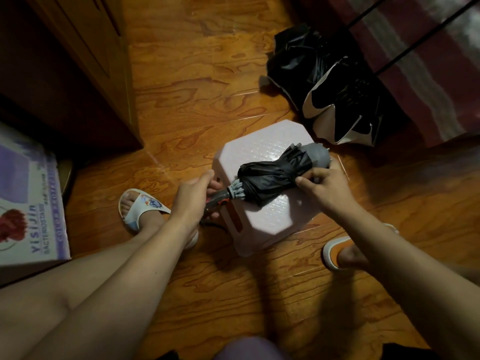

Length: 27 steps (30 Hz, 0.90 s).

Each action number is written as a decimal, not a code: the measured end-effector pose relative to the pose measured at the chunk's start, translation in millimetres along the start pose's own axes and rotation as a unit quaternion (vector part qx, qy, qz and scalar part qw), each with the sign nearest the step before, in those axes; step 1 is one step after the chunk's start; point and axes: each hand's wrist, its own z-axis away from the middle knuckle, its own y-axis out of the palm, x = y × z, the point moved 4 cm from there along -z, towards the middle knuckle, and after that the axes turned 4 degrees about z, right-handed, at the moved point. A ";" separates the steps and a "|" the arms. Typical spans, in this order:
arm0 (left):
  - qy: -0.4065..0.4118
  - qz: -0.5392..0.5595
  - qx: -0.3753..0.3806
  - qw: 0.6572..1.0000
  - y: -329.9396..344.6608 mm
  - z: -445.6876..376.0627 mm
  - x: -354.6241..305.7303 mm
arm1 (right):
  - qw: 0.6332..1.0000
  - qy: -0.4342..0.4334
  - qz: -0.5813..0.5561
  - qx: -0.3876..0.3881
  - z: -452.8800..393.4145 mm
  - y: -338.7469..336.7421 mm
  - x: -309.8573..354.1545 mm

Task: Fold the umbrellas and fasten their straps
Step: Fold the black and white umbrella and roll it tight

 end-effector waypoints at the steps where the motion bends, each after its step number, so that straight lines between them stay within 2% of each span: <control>1: 0.070 -0.082 -0.019 0.994 -3.9 2.7 -0.8 | 1.000 0.006 -0.003 -0.001 1.3 -0.8 2.6; 2: 0.182 -0.191 -0.046 0.963 -7.6 6.3 -3.4 | 1.000 0.011 -0.008 -0.001 2.3 -0.6 4.9; 3: 0.312 -0.310 -0.067 0.896 -7.4 13.6 -7.0 | 1.000 0.016 -0.009 -0.001 3.5 -0.4 7.8; 4: 0.420 -0.419 -0.066 0.802 0.0 23.7 -7.4 | 1.000 0.020 -0.005 -0.006 4.5 -0.8 11.0; 5: 0.487 -0.501 -0.043 0.714 11.2 33.5 -3.6 | 1.000 0.028 0.000 -0.009 4.9 -0.8 13.0; 6: 0.514 -0.559 -0.023 0.650 21.6 39.2 1.9 | 0.999 0.043 0.004 -0.014 5.6 -0.8 14.3; 7: 0.512 -0.594 -0.014 0.621 29.2 40.3 7.1 | 0.998 0.059 0.007 -0.026 8.3 -1.0 16.1; 9: 0.471 -0.621 -0.012 0.626 37.2 37.6 6.4 | 0.993 0.103 -0.003 -0.066 18.9 2.7 18.4; 10: 0.446 -0.619 -0.006 0.647 36.9 35.3 6.0 | 0.987 0.126 -0.026 -0.092 26.2 6.0 19.6; 11: 0.407 -0.597 0.011 0.692 35.0 34.9 4.0 | 0.980 0.145 -0.067 -0.116 33.3 8.9 22.9; 12: 0.355 -0.552 0.039 0.754 33.7 37.7 2.6 | 0.969 0.165 -0.136 -0.126 40.3 11.7 26.7; 14: 0.231 -0.385 0.107 0.887 36.3 51.3 4.0 | 0.922 0.213 -0.307 -0.097 51.0 19.7 31.7; 15: 0.154 -0.278 0.152 0.936 39.2 61.4 8.5 | 0.899 0.239 -0.359 -0.079 55.5 22.6 32.7; 16: 0.080 -0.189 0.192 0.960 41.5 70.5 16.2 | 0.884 0.255 -0.388 -0.061 60.2 24.9 32.3; 17: 0.023 -0.128 0.218 0.967 41.2 77.5 22.4 | 0.880 0.255 -0.398 -0.047 64.2 27.1 29.1; 19: -0.059 -0.046 0.260 0.963 37.5 84.2 33.0 | 0.900 0.222 -0.376 -0.021 65.8 32.4 21.7; 22: -0.177 0.080 0.332 0.923 37.2 86.2 47.9 | 0.924 0.185 -0.336 0.012 63.4 32.8 19.5; 25: -0.228 0.144 0.362 0.892 41.6 87.3 58.6 | 0.914 0.197 -0.353 0.022 59.8 28.1 21.0; 27: -0.226 0.144 0.364 0.892 44.4 86.9 60.7 | 0.893 0.217 -0.394 0.014 60.2 26.0 21.9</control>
